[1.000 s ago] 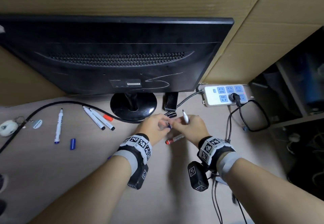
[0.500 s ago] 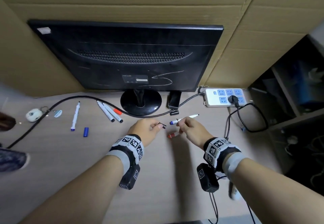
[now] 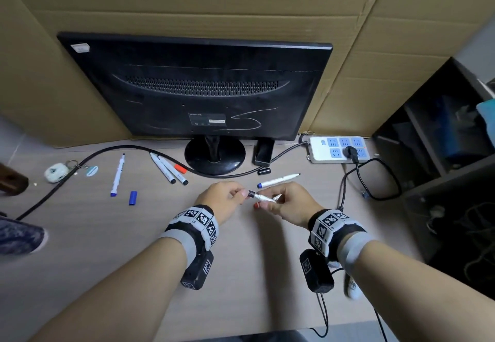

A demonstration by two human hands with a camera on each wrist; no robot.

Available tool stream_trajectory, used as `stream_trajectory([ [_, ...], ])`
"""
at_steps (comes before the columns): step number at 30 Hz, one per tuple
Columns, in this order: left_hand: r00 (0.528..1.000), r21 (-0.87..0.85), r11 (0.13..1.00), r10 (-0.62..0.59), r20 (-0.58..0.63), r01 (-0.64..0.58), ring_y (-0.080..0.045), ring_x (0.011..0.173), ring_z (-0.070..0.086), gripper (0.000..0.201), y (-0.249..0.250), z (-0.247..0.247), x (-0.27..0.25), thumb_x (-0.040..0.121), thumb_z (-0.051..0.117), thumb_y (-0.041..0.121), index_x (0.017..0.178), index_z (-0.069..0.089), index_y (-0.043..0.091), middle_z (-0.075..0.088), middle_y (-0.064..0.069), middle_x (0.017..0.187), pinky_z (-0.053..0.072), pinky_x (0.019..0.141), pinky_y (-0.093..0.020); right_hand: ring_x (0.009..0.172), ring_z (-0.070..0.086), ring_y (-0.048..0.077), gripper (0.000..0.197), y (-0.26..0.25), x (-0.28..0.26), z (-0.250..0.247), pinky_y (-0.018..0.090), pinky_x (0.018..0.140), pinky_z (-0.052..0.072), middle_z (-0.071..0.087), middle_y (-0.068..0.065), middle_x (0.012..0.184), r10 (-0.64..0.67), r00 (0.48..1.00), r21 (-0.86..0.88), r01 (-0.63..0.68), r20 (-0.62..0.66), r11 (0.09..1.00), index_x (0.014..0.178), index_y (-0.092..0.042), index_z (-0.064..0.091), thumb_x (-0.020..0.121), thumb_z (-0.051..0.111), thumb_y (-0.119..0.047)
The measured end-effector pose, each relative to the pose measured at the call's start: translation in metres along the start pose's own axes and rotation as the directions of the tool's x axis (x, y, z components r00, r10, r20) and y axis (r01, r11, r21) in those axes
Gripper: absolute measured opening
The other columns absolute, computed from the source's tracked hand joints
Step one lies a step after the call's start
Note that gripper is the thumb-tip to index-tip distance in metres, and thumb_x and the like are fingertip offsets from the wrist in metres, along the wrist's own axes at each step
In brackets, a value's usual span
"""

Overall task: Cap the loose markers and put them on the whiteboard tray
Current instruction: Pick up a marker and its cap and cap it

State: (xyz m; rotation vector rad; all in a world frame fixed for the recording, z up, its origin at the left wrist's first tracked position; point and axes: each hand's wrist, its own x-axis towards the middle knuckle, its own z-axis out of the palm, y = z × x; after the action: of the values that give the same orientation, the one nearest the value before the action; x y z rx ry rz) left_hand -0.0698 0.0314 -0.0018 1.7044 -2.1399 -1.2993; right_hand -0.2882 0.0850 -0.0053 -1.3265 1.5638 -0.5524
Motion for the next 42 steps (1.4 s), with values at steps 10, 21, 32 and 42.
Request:
stream_trajectory([
  [10,0.993,-0.067,0.996,0.062,0.104,-0.055,-0.013,0.063,0.064,0.028,-0.002,0.003,-0.004,0.09,0.05,0.049,0.084,0.075,0.036,0.074,0.018,0.073,0.06,0.082,-0.042,0.066,0.054,-0.003,0.017,-0.014,-0.011,-0.002,0.019,0.073,0.049,0.076,-0.014,0.076,-0.06,0.995,-0.067,0.065,0.076,0.996,0.108,-0.022,0.082,0.094,0.073,-0.016],
  [21,0.976,-0.161,0.98,0.144,0.166,-0.118,-0.008,0.057,0.063,0.036,0.002,-0.004,-0.011,0.098,0.06,0.041,0.073,0.078,0.022,0.072,0.005,0.065,0.053,0.069,-0.022,0.064,0.054,0.001,0.019,-0.023,-0.018,0.004,0.02,0.071,0.042,0.066,-0.006,0.075,0.054,0.985,0.009,-0.056,0.161,0.998,0.088,-0.021,0.074,0.102,0.06,-0.022],
  [32,0.959,-0.126,0.98,0.18,0.217,-0.155,-0.003,0.063,0.063,0.011,0.0,-0.009,-0.009,0.07,0.088,0.036,0.073,0.077,0.037,0.071,0.012,0.067,0.06,0.075,-0.032,0.045,0.043,0.001,0.061,-0.038,-0.02,-0.002,0.021,0.062,0.032,0.05,-0.017,0.051,0.26,0.956,0.019,-0.265,0.132,0.964,0.053,-0.026,0.053,0.092,0.049,-0.072],
  [42,0.988,-0.015,0.999,0.033,0.151,-0.031,-0.007,0.063,0.068,0.016,-0.023,-0.005,-0.008,0.073,0.074,0.053,0.072,0.071,0.037,0.073,0.014,0.067,0.063,0.078,-0.036,0.032,0.045,-0.006,0.055,-0.05,-0.02,-0.006,0.028,0.06,0.031,0.046,-0.013,0.035,0.21,0.978,-0.155,-0.209,-0.009,0.966,0.052,-0.017,0.038,0.099,0.048,-0.044],
])
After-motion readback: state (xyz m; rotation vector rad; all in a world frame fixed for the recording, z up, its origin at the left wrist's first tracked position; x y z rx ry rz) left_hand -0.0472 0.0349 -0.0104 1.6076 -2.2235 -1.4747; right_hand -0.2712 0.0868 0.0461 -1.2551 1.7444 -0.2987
